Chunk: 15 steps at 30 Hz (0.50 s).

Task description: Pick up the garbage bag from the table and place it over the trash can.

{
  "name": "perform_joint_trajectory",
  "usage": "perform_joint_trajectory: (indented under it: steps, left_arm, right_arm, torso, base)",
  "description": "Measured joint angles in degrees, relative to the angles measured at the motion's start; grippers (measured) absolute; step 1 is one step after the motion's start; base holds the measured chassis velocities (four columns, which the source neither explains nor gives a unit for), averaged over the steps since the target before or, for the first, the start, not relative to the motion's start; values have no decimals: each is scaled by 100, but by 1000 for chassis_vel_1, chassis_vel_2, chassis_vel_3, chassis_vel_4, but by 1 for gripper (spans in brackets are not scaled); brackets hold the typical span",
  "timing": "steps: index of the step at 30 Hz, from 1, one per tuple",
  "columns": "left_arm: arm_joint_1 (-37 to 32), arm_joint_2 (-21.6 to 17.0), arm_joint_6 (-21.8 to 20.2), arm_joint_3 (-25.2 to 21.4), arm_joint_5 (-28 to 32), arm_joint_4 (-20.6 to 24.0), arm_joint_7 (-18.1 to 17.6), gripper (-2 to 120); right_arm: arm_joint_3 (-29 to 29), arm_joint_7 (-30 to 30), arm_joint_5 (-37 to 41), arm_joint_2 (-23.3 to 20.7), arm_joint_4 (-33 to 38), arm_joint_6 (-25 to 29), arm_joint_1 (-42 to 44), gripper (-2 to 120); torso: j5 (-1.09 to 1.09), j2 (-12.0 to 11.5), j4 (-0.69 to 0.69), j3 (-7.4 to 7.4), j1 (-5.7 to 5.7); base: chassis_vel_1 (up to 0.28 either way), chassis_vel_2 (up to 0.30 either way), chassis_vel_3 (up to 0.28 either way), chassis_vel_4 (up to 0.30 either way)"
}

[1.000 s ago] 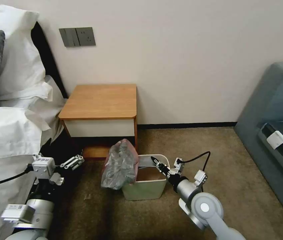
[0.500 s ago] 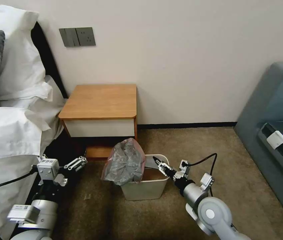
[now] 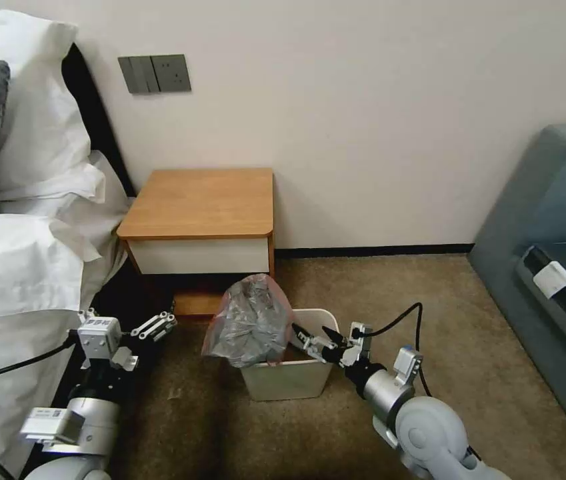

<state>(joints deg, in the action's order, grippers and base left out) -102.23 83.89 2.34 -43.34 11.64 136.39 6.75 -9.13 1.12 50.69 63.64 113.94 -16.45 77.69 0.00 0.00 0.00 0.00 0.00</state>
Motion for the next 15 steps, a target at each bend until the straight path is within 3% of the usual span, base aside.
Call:
perform_joint_trajectory:
  steps: [10,15]
  left_arm:
    - [-9,-42,47,-15,26,-18,-16,100]
    - [29,-293,-151,412,79,-3,-139,100]
  right_arm:
    - [-142,52,-211,-52,235,220,5,100]
    - [-449,59,-311,18,493,278,132,100]
  torso:
    - [0,0,0,0,0]
    - [0,0,0,0,0]
  base:
    - [0,0,0,0]
    - [0,0,0,0]
